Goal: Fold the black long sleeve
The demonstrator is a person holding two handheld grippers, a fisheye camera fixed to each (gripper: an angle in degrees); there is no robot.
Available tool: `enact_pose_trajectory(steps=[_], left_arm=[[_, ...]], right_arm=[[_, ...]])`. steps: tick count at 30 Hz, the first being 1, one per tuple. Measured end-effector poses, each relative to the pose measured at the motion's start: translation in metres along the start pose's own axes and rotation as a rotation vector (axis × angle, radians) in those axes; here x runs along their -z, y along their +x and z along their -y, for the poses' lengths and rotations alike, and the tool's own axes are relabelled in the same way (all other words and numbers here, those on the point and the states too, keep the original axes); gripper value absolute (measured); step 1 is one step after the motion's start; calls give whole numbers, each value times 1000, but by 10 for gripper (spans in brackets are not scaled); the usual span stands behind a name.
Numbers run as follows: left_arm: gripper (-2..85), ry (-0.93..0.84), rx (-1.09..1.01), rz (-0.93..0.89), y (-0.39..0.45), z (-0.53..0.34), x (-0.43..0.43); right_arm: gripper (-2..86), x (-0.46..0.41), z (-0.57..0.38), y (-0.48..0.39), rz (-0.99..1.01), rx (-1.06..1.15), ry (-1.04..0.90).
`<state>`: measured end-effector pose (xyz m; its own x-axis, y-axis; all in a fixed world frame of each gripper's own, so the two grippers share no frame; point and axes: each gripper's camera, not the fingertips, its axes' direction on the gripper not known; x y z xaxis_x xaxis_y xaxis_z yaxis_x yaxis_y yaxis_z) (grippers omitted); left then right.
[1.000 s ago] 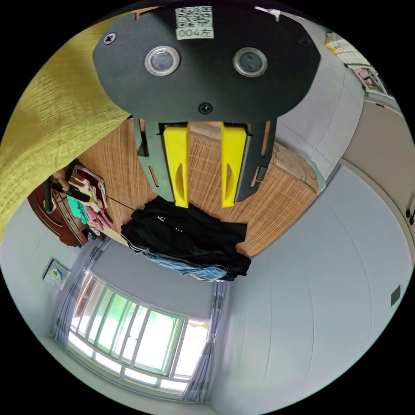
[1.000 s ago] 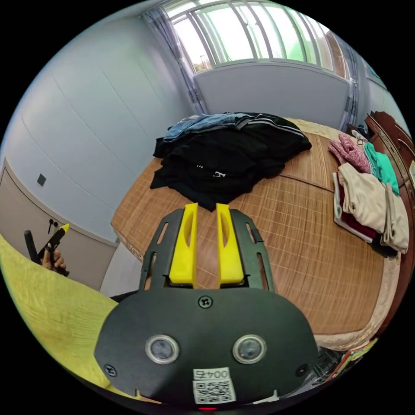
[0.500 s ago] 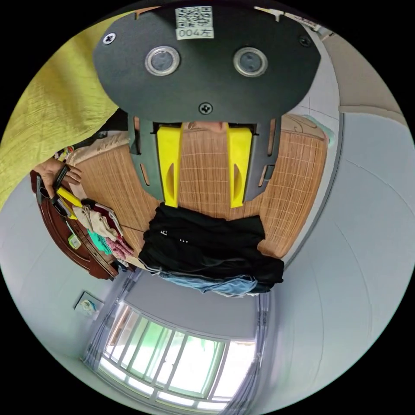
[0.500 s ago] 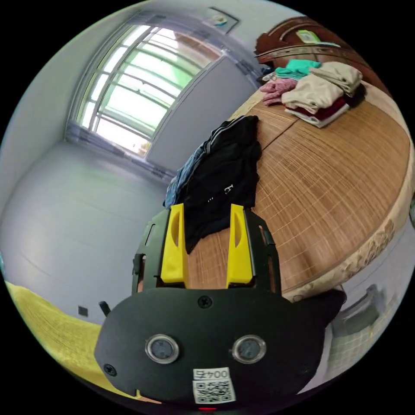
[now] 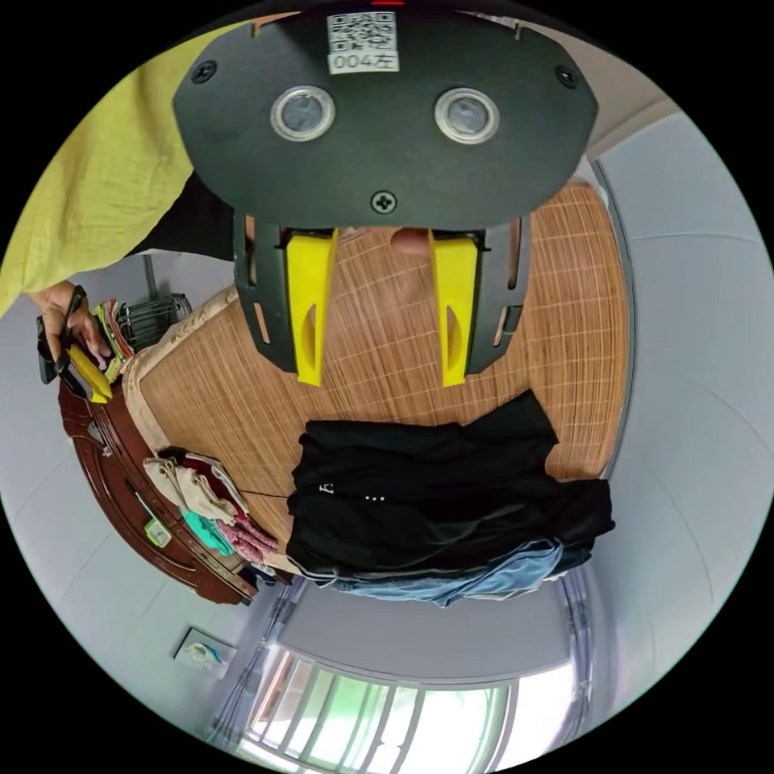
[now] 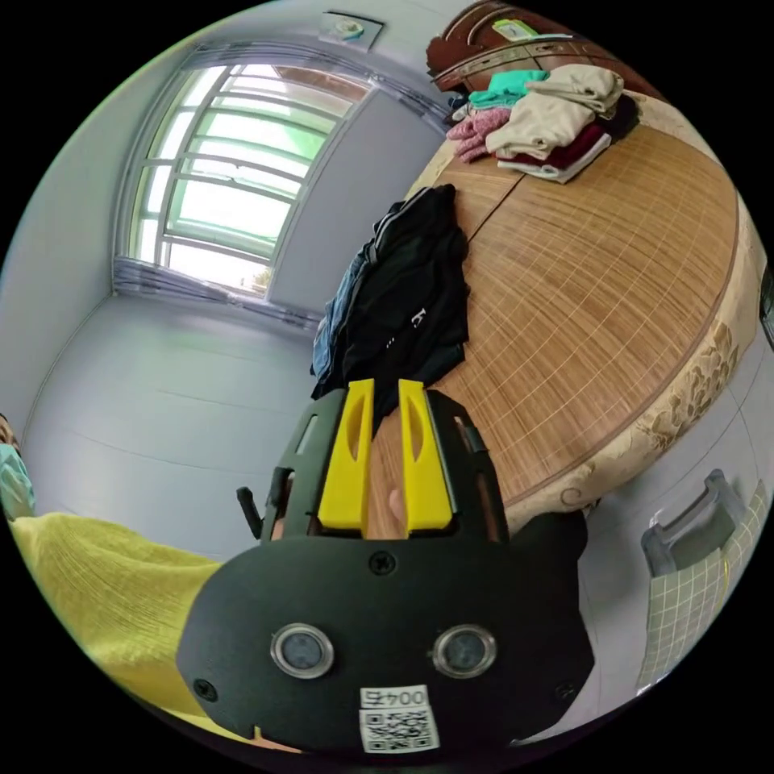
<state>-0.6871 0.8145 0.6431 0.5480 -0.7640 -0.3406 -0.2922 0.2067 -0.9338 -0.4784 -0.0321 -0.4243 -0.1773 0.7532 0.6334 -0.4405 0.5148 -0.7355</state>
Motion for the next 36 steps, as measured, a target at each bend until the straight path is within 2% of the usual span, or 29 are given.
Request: enact_pose_trajectory(steps=[3,6,13,16,20,25,29,31,32,33,36], left_arm=[[192,-11,-38,30,5,53,-28],[194,-35,-106,102,10,110,-60],[195,-111,-294,322,26,259,-159],[198,-125,-416,397,33,323,-209],[202,-151,-466,410,24,397,-271],[202,-218,-586,457,11,474,-364],[155,-343,-631,445,-3,507,-420],[60,-459,-598,415,-22,515,-446],[56,-496,-583,387,-28,516,-450],[46,-504,-539,321,-42,514,-447],[40,-377,-474,109,-83,490,-398]], right_arm=[[145,-15,22,34,98,-85,-41],[144,-28,42,60,168,-122,-42],[123,-48,74,99,194,-115,-108],[115,-43,72,111,156,-105,-109],[110,-31,56,128,115,-135,-73],[99,-20,11,152,69,-265,4],[90,-27,-12,159,43,-304,11],[85,-36,-19,159,31,-300,-5],[84,-39,-20,159,32,-299,-6],[82,-43,-22,158,42,-294,-5],[81,-56,-22,147,79,-250,-2]])
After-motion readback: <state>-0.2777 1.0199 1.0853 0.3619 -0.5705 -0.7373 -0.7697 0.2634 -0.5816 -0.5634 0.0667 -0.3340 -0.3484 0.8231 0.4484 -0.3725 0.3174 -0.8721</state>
